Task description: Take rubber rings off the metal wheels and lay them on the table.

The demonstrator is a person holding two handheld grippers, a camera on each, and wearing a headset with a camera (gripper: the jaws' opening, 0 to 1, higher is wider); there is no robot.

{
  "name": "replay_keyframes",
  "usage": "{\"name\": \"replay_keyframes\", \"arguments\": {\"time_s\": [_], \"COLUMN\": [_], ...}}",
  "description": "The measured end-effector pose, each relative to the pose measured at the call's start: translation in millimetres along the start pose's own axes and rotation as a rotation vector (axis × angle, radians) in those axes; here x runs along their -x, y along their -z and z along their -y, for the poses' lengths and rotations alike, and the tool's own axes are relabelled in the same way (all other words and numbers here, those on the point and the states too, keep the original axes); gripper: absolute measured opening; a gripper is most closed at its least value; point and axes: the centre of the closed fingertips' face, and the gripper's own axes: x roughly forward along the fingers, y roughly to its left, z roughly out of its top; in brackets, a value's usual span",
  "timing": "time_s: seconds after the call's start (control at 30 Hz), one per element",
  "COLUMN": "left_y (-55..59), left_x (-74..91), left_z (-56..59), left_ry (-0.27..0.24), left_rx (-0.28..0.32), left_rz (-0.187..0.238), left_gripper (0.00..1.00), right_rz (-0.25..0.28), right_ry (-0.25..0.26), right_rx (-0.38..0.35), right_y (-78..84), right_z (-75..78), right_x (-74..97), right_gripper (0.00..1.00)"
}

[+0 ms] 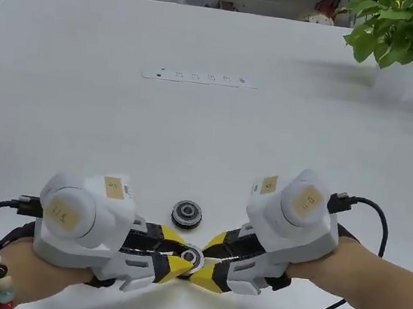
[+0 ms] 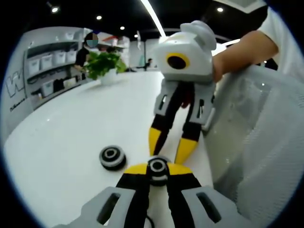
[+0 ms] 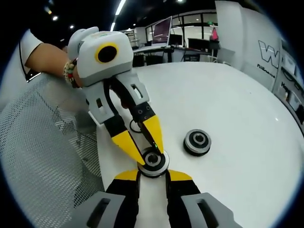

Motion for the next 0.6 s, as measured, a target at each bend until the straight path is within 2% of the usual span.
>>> {"name": "replay_keyframes", "arguments": {"time_s": [0.1, 0.17, 0.37, 0.47, 0.6], "left_y": [-0.1, -0.2, -0.1, -0.2, 0.1], "left_x": [0.1, 0.2, 0.3, 0.3, 0.9], "left_z": [0.0, 0.1, -0.1, -0.2, -0.7], "left_ry": [0.0, -0.001, -0.002, -0.003, -0.003], "left_rx": [0.0, 0.001, 0.005, 0.007, 0.009], "left_rz": [0.0, 0.001, 0.003, 0.004, 0.007], "left_gripper": [0.14, 0.14, 0.14, 0.14, 0.14], "right_rz": [-0.034, -0.029, -0.03, -0.033, -0.03], "right_ry": [0.013, 0.012, 0.013, 0.018, 0.028], "right_rx": [0.041, 0.024, 0.021, -0.03, -0.041], "right_y": [6.2, 6.3, 5.8, 7.1, 6.5], "right_z": [3.2, 3.0, 3.0, 3.3, 3.1], "right_x": [2.3, 2.5, 2.1, 1.6, 1.0], "right_gripper": [0.09, 0.04, 0.03, 0.02, 0.01]}}
